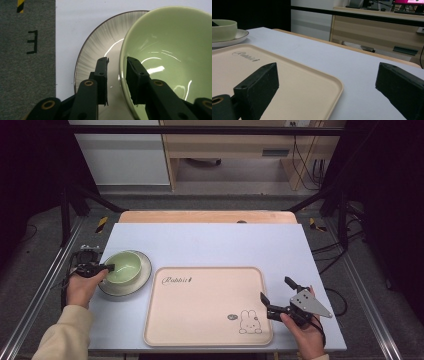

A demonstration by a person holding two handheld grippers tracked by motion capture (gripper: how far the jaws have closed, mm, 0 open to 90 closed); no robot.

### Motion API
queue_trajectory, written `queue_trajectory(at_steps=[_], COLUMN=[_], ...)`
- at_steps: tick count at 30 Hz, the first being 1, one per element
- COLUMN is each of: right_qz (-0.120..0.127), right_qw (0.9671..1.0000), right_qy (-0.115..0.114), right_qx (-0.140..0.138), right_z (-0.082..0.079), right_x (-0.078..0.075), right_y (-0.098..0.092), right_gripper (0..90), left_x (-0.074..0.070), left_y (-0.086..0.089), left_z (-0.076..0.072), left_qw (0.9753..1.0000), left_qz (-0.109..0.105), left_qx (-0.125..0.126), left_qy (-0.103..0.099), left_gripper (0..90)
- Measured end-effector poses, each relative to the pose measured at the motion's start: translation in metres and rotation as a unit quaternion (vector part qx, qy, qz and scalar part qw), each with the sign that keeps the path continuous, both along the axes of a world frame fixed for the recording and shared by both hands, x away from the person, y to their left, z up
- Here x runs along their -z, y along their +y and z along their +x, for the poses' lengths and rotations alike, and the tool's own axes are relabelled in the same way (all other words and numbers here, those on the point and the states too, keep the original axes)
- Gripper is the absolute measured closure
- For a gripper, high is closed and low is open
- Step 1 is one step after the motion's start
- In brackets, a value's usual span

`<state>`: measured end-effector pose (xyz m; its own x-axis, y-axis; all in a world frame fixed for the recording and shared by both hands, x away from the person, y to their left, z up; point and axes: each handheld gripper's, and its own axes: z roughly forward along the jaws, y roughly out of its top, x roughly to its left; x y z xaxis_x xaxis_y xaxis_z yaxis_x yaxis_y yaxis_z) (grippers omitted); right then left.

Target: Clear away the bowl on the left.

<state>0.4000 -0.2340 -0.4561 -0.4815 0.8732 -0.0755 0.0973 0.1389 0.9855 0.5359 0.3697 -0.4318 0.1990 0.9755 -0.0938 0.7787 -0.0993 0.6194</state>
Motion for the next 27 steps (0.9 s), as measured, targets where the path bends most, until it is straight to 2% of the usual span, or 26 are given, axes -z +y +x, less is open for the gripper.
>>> queue_trajectory(at_steps=[5, 9, 11, 13, 15, 18, 22, 25, 27], right_qz=[-0.001, 0.001, 0.000, 0.000, -0.001, -0.001, 0.000, 0.000, -0.001], right_qw=[1.0000, 1.0000, 1.0000, 1.0000, 1.0000, 1.0000, 1.0000, 1.0000, 1.0000], right_qy=[0.000, 0.001, 0.001, 0.001, 0.001, 0.002, 0.000, 0.000, 0.000], right_qx=[-0.001, -0.002, -0.003, -0.003, -0.004, -0.005, -0.007, -0.007, -0.007], right_z=[0.000, 0.000, 0.000, 0.000, 0.000, 0.000, -0.001, -0.001, -0.001], right_x=[0.000, 0.000, 0.000, 0.000, 0.000, 0.000, 0.000, 0.000, 0.000], right_y=[0.000, 0.000, 0.000, 0.000, 0.001, 0.001, 0.002, 0.002, 0.002], right_gripper=[4.8, 4.8, 4.7, 4.8, 4.8, 4.8, 4.8, 4.8, 4.8], left_x=[0.002, 0.003, 0.003, 0.002, 0.000, -0.002, -0.007, -0.009, -0.015], left_y=[-0.002, -0.002, -0.001, 0.001, 0.003, 0.002, 0.001, 0.001, 0.001], left_z=[0.002, 0.003, 0.002, 0.001, -0.001, -0.003, -0.005, -0.006, -0.008], left_qw=[0.9999, 0.9998, 0.9995, 0.9991, 0.9982, 0.9979, 0.9983, 0.9982, 0.9974], left_qz=[0.004, -0.007, -0.020, -0.033, -0.055, -0.062, -0.055, -0.058, -0.071], left_qx=[-0.003, -0.006, -0.011, -0.015, -0.017, -0.016, -0.015, -0.014, -0.015], left_qy=[0.012, 0.020, 0.023, 0.021, 0.016, 0.014, 0.010, 0.006, -0.002], left_gripper=[77.3, 81.3, 82.5, 83.1, 83.6, 83.3, 83.0, 83.0, 83.0])
